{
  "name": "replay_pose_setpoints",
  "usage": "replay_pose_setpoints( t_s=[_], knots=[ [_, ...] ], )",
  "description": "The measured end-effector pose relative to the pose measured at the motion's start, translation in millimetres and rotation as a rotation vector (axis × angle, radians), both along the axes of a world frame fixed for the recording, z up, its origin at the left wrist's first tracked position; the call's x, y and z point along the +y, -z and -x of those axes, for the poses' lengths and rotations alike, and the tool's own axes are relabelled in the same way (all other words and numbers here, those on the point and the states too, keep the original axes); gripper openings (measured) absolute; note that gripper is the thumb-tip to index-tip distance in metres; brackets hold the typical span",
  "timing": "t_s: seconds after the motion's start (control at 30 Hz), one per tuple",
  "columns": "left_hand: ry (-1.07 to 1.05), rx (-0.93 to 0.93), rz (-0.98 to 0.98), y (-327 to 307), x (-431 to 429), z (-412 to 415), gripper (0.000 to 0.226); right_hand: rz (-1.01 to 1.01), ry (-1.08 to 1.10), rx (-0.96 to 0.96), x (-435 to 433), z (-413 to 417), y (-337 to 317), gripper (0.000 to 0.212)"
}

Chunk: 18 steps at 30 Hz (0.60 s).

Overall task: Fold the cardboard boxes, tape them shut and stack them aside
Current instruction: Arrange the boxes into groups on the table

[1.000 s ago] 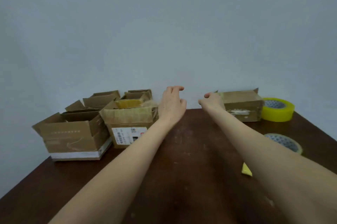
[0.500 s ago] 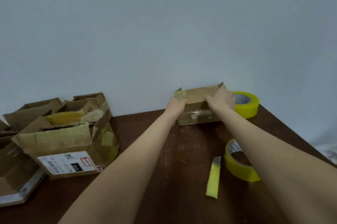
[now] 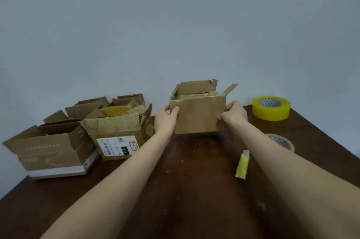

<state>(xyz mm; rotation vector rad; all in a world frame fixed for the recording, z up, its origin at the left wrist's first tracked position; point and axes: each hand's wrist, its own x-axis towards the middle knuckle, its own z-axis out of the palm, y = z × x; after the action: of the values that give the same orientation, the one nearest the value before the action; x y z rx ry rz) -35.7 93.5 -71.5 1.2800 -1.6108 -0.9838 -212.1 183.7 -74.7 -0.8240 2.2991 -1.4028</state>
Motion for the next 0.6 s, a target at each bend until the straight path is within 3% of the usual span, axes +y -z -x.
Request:
replay_pose_setpoints(
  t_s=[0.13,0.27,0.33,0.4,0.5,0.6],
  knots=[
    [-0.063,-0.162,0.046,12.6,22.0,-32.9,0.046,-0.063,-0.044,0.020,20.2,-27.8,14.1,0.028],
    [-0.024,-0.273,-0.013,20.0,34.9,-53.4,0.055,-0.107,-0.198,-0.004,36.6,-40.3,27.1,0.034],
    [-0.025,-0.286,0.096,11.6,43.0,-56.9,0.063,-0.038,-0.272,-0.086,44.2,-40.5,20.7,0.069],
    [-0.058,-0.319,0.377,-5.5,52.6,-59.3,0.065,0.066,-0.218,-0.103,46.7,-37.2,6.8,0.089],
    [0.074,-0.445,0.760,-33.6,54.6,-52.9,0.055,0.094,-0.124,-0.027,37.9,-32.1,-15.6,0.082],
    [0.354,-0.822,0.763,-47.0,43.3,-35.8,0.055,0.023,-0.122,0.030,23.7,-33.2,-28.6,0.047]
  ],
)
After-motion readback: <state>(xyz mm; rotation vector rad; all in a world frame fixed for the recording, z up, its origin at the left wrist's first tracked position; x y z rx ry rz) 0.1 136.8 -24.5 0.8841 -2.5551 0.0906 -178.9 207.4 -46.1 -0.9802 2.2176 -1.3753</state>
